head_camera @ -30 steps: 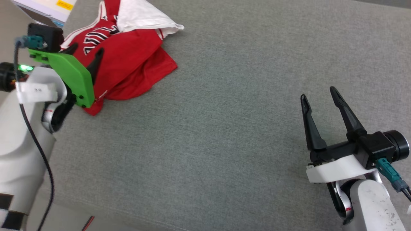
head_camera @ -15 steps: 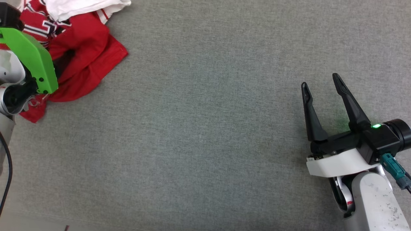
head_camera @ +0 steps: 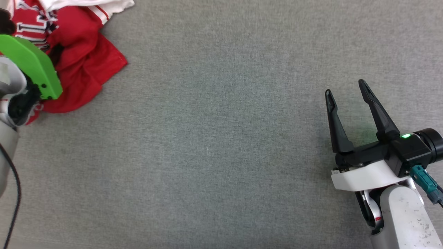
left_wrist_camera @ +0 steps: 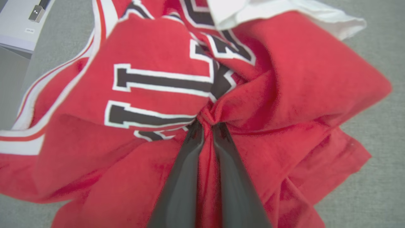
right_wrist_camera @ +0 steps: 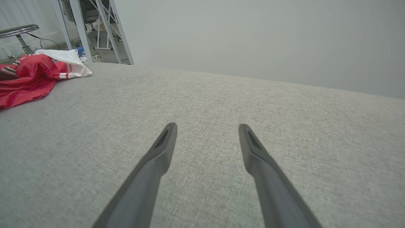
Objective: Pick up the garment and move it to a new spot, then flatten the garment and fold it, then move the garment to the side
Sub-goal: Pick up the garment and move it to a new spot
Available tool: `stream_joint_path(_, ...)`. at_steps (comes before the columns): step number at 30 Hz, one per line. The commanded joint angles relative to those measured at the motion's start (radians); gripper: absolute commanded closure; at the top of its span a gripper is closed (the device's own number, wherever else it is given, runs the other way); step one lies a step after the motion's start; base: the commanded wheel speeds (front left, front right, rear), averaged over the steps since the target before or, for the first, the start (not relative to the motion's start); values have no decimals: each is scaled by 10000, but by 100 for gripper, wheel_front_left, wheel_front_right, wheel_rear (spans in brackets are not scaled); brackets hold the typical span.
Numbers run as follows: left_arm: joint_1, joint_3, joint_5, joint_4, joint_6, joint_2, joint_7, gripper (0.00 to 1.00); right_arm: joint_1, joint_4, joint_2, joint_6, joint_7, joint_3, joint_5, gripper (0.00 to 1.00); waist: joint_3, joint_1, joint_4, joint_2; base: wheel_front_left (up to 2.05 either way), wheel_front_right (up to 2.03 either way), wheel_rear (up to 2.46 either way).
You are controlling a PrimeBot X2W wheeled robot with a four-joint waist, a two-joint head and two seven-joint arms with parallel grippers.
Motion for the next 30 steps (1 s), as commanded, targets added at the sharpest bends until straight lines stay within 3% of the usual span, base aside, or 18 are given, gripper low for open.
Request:
stream_joint_path(1,106,-56,283,-28,-30,-159,-341,100,26,14,-12,-7,-47,-2,46,0,-669,-1,221,0,0,0,0)
stream_joint_path(11,466,-280,1320,-938,451,-142,-2307,100,524,266,149,-7,-47,-114,368,0,-2597,-1,258,0,0,0,0)
stream_joint_path(17,713,-729,2200,-2289,1053,-281,-2999,100,924,383,231,-7,-47,-501,493,0,-3654,-1,70,0,0,0,0)
stream_joint_path(30,865,-1153,2222,-4189,1642,-1593,-3182,100,1265,414,272,-7,-47,-1552,780,0,-4360,-1,-1057,0,0,0,0)
